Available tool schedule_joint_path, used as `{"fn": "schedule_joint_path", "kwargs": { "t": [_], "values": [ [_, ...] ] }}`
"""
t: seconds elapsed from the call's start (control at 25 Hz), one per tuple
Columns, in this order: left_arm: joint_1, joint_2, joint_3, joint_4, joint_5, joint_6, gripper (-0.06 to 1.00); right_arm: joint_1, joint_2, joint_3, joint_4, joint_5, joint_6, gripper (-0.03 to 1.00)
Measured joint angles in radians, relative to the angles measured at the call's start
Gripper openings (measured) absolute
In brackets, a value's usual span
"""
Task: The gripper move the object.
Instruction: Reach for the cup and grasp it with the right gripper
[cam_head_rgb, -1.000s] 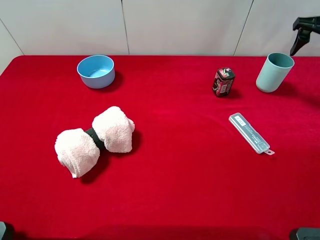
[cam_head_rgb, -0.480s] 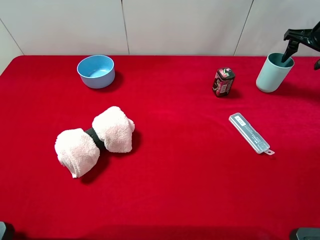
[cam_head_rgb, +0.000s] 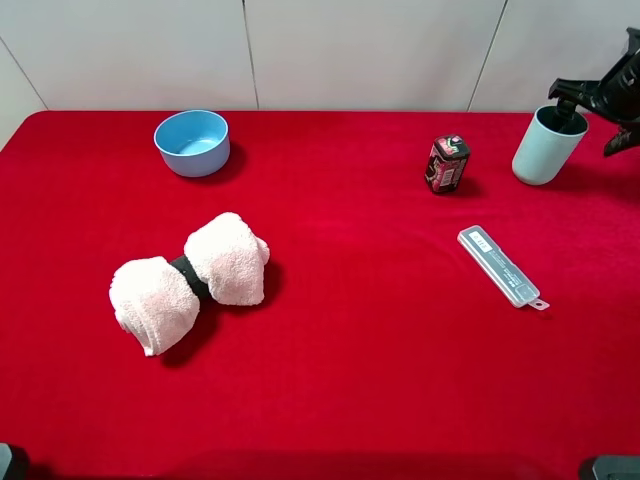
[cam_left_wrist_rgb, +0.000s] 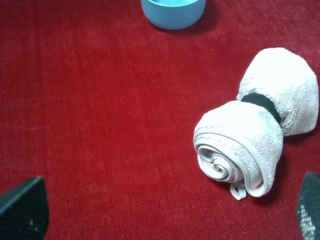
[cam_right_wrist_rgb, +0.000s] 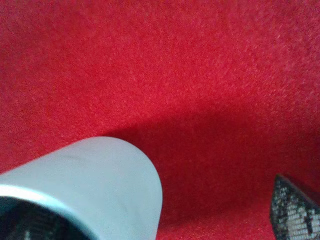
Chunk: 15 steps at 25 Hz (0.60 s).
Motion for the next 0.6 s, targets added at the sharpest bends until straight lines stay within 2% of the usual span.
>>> {"fn": "schedule_joint_path", "kwargs": {
  "t": [0.12, 0.24, 0.6],
  "values": [
    [0.0, 0.0, 0.0, 0.0, 0.0, 0.0, 0.98, 0.0, 0.014, 0.0, 0.001, 0.0, 0.0, 0.6],
    [0.0, 0.0, 0.0, 0.0, 0.0, 0.0, 0.98, 0.0, 0.015, 0.0, 0.001, -0.003, 0.0, 0.56],
    [0.0, 0.0, 0.0, 0.0, 0.0, 0.0, 0.98, 0.0, 0.015, 0.0, 0.011, -0.009, 0.0, 0.29]
  ]
}}
